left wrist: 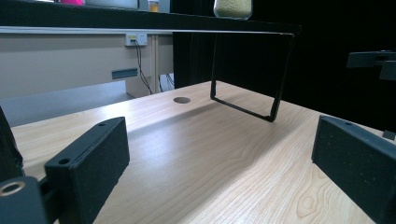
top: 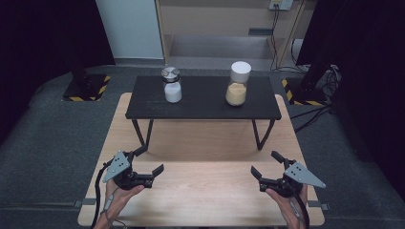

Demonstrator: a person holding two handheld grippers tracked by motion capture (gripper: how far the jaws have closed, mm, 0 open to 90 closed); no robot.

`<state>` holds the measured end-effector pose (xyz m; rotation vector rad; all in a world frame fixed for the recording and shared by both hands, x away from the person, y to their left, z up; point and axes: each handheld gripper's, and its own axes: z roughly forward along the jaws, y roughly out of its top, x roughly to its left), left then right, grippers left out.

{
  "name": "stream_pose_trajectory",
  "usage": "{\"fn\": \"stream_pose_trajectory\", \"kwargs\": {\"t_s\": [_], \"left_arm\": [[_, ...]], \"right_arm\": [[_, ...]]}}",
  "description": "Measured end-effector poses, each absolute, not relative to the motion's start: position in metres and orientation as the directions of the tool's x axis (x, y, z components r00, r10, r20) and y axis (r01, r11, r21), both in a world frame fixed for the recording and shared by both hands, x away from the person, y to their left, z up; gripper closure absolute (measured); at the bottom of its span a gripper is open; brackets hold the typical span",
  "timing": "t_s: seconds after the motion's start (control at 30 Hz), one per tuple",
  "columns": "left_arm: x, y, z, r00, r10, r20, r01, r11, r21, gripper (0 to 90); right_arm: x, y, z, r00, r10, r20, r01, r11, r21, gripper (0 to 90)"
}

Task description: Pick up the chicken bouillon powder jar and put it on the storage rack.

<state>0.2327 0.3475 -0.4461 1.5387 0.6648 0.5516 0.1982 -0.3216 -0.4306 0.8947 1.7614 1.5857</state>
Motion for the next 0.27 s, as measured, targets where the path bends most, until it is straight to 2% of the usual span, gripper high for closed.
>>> {"fn": "stream_pose_trajectory", "kwargs": {"t_s": [0.27], "left_arm": [[0.2337, 0.3465, -0.4456, 0.717, 0.696, -0.039, 0.084, -0.031, 0.996, 2.9]], "right_arm": [[0.1985, -0.3207, -0.4312, -0.596, 0.803, -0.001, 0.084, 0.063, 0.995, 6.4]]}}
